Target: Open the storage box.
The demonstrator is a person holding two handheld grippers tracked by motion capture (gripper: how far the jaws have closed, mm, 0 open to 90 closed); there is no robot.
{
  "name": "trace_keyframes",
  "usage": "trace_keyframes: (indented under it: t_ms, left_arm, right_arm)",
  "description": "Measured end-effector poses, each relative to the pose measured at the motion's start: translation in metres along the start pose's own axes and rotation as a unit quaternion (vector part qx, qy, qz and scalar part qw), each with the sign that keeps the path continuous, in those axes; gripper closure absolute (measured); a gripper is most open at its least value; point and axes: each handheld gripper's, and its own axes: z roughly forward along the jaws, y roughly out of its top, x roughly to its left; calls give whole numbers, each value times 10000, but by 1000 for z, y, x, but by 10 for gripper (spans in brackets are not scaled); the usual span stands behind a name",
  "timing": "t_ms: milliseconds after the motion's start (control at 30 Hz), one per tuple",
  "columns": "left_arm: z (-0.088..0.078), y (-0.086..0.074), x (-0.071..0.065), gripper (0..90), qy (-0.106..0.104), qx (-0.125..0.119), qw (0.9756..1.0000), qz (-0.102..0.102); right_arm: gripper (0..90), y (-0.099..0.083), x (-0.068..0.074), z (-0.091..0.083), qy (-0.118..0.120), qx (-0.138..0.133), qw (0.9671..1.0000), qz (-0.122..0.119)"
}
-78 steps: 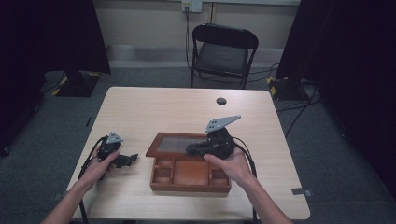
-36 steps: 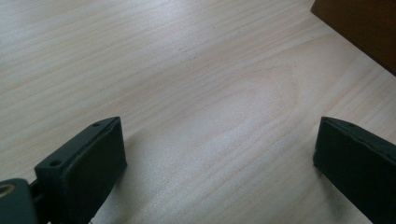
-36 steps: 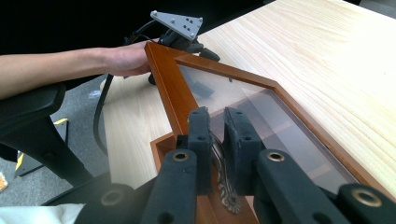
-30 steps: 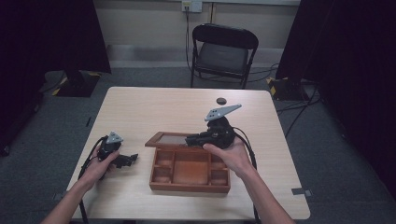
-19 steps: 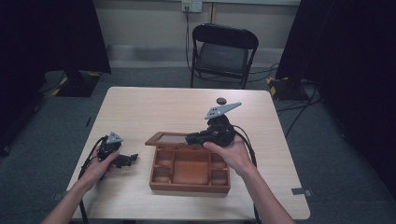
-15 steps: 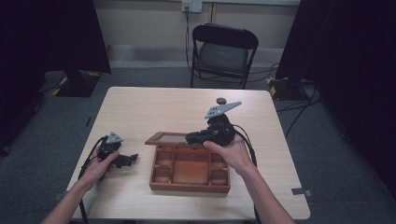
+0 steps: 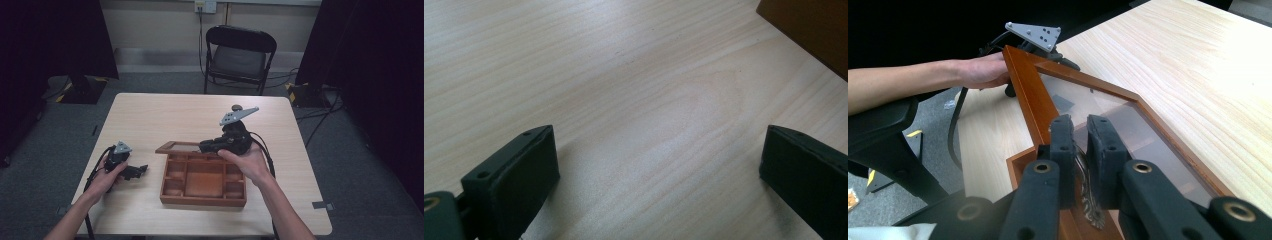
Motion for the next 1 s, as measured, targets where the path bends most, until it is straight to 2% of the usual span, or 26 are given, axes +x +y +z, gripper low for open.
trace_keyframes:
  t_ms: [1000]
  left_arm:
    - [0, 0, 0, 16, 0, -1, 10000, 0]
  right_arm:
    - [831, 5, 0, -2, -196, -99, 9998, 4]
